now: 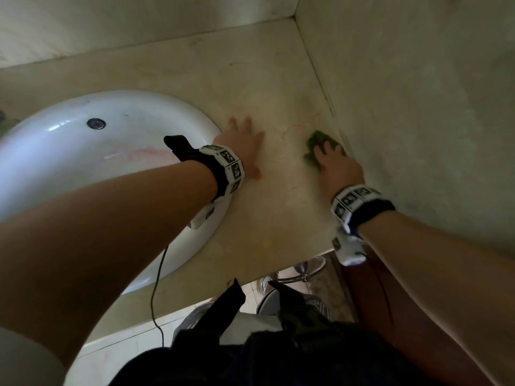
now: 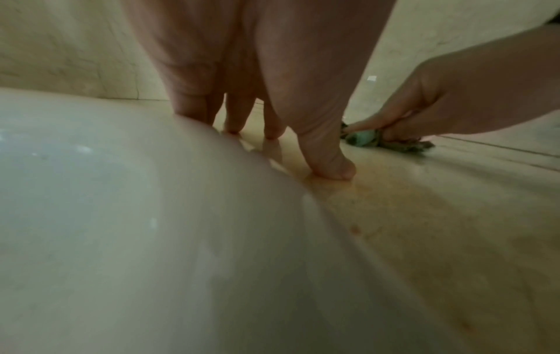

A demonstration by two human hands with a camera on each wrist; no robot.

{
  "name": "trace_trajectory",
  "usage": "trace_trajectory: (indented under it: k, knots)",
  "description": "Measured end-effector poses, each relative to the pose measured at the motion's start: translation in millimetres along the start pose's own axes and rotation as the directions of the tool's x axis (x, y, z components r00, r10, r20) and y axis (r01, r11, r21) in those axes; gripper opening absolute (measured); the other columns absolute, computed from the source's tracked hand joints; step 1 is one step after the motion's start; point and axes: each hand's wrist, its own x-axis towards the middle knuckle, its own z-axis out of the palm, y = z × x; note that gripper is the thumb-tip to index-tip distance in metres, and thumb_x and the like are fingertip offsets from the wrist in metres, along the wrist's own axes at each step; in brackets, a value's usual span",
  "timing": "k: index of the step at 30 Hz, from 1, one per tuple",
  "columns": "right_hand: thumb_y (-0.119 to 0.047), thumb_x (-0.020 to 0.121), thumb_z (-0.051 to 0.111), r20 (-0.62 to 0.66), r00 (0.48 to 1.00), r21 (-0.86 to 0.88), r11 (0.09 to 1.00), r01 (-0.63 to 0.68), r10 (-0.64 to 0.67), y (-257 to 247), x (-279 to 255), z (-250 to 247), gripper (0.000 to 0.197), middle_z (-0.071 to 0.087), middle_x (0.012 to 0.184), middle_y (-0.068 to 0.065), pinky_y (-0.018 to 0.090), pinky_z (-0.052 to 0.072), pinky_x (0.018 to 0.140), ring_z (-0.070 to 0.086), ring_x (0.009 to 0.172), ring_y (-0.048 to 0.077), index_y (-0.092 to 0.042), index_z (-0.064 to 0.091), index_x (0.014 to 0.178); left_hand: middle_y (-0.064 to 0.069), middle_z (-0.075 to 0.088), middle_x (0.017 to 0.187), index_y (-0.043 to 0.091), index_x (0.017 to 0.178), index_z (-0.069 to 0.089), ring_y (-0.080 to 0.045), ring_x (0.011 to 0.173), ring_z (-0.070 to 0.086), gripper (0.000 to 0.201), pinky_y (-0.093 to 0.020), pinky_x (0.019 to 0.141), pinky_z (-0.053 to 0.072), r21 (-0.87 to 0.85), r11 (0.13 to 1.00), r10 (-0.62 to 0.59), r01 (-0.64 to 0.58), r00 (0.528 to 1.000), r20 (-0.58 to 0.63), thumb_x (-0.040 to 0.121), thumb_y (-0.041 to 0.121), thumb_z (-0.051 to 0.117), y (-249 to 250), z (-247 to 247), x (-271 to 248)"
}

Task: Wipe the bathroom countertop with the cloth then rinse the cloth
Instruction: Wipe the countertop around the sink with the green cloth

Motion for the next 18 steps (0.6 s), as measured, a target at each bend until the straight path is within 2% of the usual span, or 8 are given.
trace_trajectory:
  k: [3, 6, 10, 12, 14, 16, 18]
  knots:
    - [-0.005, 0.099, 0.035, 0.034, 0.990, -0.037, 0.990, 0.138, -0.137, -40, -7, -2, 0.060, 0.009, 0.162, 0.005, 0.044, 0.035, 0.108, 0.013, 0.147, 0.030, -0.023, 0.018, 0.153, -0.009, -0.006, 0.161, 0.027, 0.153, 0.009, -0.043, 0.145, 0.000, 0.103, -0.058, 0.107, 0.032, 0.006, 1.000, -0.004, 0.004, 1.000, 0.013, 0.076, 0.056, 0.071, 2, -2, -1]
    - [-0.007, 0.100, 0.032, 0.066, 0.963, -0.062, 0.962, 0.264, -0.260, -63, -54, 10, 0.060, 0.003, 0.162, 0.000, 0.039, 0.028, 0.113, 0.008, 0.148, 0.025, -0.024, 0.012, 0.153, -0.012, -0.005, 0.161, 0.025, 0.153, 0.011, -0.045, 0.144, 0.002, 0.099, -0.058, 0.107, 0.031, 0.028, 1.000, 0.009, -0.009, 1.000, 0.005, 0.078, 0.057, 0.067, 2, -3, -2]
    - [-0.006, 0.097, 0.040, 0.114, 0.960, 0.131, 0.962, 0.241, -0.256, -58, -113, 45, 0.065, 0.001, 0.162, -0.006, 0.040, 0.029, 0.116, 0.001, 0.149, 0.018, -0.030, 0.017, 0.152, -0.013, -0.004, 0.160, 0.021, 0.151, 0.013, -0.047, 0.143, 0.002, 0.106, -0.060, 0.105, 0.033, 0.016, 1.000, 0.007, -0.007, 1.000, 0.003, 0.072, 0.058, 0.074, 6, -1, -6]
    - [-0.006, 0.095, 0.045, 0.149, 0.969, 0.120, 0.977, 0.179, -0.196, -41, -126, 57, 0.069, 0.000, 0.162, -0.004, 0.035, 0.023, 0.118, 0.000, 0.149, 0.019, -0.027, 0.014, 0.153, -0.012, -0.010, 0.160, 0.022, 0.152, 0.008, -0.048, 0.144, -0.004, 0.111, -0.061, 0.107, 0.029, 0.001, 1.000, 0.003, -0.003, 1.000, 0.031, 0.071, 0.056, 0.076, 15, 2, -10]
    - [-0.006, 0.097, 0.041, 0.133, 0.990, 0.034, 0.999, 0.032, -0.037, -13, -126, 60, 0.068, 0.000, 0.162, 0.001, 0.034, 0.019, 0.118, 0.002, 0.149, 0.024, -0.024, 0.009, 0.154, -0.011, -0.014, 0.160, 0.022, 0.153, 0.002, -0.048, 0.143, -0.007, 0.113, -0.061, 0.108, 0.026, 0.005, 1.000, 0.030, -0.030, 0.998, 0.054, 0.073, 0.054, 0.075, 24, 6, -14]
    - [-0.005, 0.098, 0.037, 0.055, 0.981, 0.064, 0.980, -0.188, 0.185, 17, -120, 54, 0.062, 0.009, 0.162, 0.002, 0.038, 0.026, 0.115, 0.010, 0.148, 0.024, -0.023, 0.016, 0.153, -0.011, -0.015, 0.160, 0.021, 0.154, -0.001, -0.048, 0.143, -0.008, 0.113, -0.061, 0.109, 0.025, 0.013, 0.999, 0.046, -0.047, 0.997, 0.058, 0.075, 0.052, 0.074, 28, 8, -18]
    - [-0.007, 0.099, 0.036, 0.028, 0.963, 0.088, 0.959, -0.269, 0.268, 29, -115, 53, 0.057, 0.015, 0.161, 0.004, 0.041, 0.030, 0.113, 0.016, 0.147, 0.026, -0.021, 0.022, 0.152, -0.012, -0.013, 0.160, 0.021, 0.154, 0.000, -0.049, 0.143, -0.007, 0.113, -0.061, 0.109, 0.027, 0.033, 0.998, 0.055, -0.057, 0.997, 0.045, 0.074, 0.053, 0.074, 28, 8, -19]
